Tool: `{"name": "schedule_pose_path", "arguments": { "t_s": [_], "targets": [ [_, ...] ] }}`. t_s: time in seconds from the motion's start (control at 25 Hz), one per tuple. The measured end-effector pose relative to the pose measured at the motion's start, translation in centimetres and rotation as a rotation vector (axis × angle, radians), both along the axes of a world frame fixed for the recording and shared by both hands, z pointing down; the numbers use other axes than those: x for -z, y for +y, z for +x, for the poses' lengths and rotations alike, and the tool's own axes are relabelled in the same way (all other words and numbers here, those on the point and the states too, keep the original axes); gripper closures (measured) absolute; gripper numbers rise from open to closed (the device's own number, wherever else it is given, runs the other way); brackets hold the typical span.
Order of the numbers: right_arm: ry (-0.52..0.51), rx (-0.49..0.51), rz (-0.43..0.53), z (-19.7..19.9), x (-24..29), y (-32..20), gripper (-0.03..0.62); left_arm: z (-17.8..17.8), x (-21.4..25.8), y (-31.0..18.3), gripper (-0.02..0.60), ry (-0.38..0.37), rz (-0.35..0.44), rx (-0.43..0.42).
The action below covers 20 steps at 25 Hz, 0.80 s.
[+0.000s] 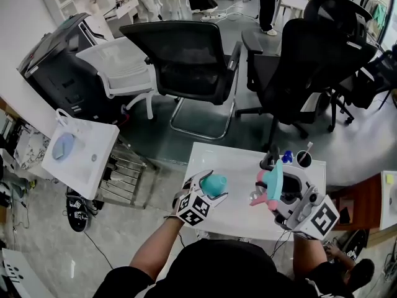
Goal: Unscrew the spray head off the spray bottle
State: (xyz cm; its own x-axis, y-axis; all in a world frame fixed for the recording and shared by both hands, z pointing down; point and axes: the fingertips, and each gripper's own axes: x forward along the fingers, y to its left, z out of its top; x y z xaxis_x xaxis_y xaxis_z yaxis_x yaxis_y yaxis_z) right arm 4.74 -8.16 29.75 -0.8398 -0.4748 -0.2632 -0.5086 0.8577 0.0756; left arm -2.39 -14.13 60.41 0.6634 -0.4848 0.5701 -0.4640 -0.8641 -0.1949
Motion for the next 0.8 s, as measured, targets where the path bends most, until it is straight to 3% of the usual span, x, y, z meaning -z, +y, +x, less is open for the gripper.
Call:
{"name": "schedule_pose_path", "arguments": {
  "t_s": [0.44, 0.8],
  "targets": [
    [0.009, -0.090, -0.001, 0.2, -1.1, -1.6, 0.453, -0.5, 4.6, -2.3, 0.173, 0.151, 0.057, 0.132],
    [0.204, -0.208, -0.118, 0.4, -8.6, -1.8, 0.453, -0.9, 9.4, -3.8, 0.173, 0.298, 0.082, 0.210]
  ]
}}
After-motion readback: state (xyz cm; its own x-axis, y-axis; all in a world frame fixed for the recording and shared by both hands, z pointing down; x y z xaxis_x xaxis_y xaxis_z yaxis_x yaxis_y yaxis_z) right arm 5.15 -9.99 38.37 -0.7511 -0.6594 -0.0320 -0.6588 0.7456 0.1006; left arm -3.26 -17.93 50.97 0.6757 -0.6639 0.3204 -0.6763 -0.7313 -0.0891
